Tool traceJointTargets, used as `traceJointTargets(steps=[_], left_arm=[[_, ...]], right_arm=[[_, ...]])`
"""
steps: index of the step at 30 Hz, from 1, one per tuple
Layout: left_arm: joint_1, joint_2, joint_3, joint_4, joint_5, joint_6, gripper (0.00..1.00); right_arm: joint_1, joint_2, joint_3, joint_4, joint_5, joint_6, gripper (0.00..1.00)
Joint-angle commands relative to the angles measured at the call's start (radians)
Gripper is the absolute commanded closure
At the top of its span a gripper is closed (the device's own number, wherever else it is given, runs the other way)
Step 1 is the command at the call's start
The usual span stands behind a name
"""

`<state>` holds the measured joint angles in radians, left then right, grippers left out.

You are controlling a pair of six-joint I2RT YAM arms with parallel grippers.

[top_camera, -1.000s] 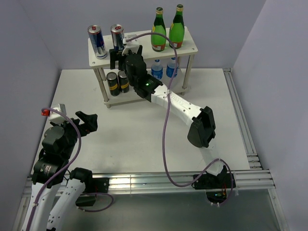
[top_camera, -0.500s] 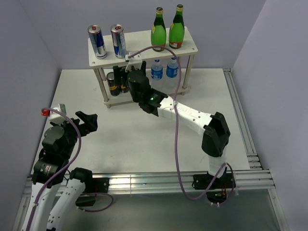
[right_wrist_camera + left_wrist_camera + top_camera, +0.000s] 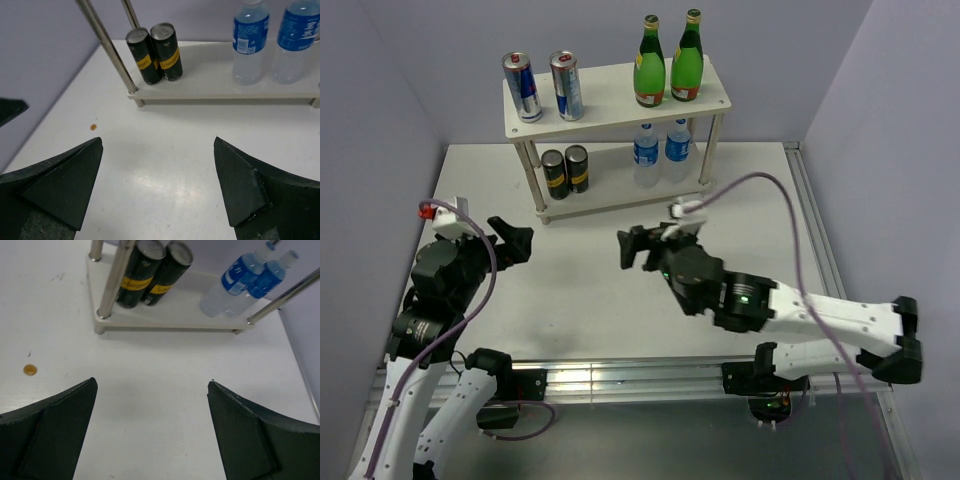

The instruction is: Place and organize the beverage onto the shelf

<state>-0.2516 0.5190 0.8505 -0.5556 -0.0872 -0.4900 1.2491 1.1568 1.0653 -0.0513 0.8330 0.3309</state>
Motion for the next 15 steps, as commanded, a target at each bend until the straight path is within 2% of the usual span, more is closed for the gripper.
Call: traceJointTargets(steps=[1, 5, 11, 15], left_arm=[[0.005, 0.029, 0.136, 0.109, 0.119, 0.013, 0.01], [0.005, 0.104, 0.275, 0.135, 0.182, -0.005, 0.01], [0.005, 0.191, 0.468, 0.128, 0.213, -0.012, 0.01], [0.005, 0.204, 0.510, 0.114, 0.215, -0.004, 0.01]], right_arm=[[0.093, -0.202, -0.056, -0.117, 0.173, 0.086, 0.01], [0.186, -0.342, -0.002, -0.275, 0.274, 0.090, 0.00], [0.266, -0.445, 0.047, -0.259, 0.340, -0.010, 0.00], [0.273, -0.450, 0.058, -0.243, 0.362, -0.043, 0.00]])
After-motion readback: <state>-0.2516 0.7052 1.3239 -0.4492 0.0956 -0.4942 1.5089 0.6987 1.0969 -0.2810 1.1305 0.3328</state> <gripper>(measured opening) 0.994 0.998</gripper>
